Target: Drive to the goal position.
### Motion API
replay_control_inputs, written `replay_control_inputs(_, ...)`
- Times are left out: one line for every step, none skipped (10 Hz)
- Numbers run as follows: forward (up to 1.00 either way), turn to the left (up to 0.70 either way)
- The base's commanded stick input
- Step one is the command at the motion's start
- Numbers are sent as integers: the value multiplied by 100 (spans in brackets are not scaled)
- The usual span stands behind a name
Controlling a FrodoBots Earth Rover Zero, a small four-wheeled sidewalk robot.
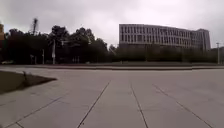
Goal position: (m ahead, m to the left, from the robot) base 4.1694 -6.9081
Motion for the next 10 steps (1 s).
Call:
replay_control_inputs(70,0)
replay_control_inputs(70,0)
replay_control_inputs(70,0)
replay_control_inputs(70,0)
replay_control_inputs(70,0)
replay_control_inputs(70,0)
replay_control_inputs(70,0)
replay_control_inputs(70,0)
replay_control_inputs(70,0)
replay_control_inputs(70,0)
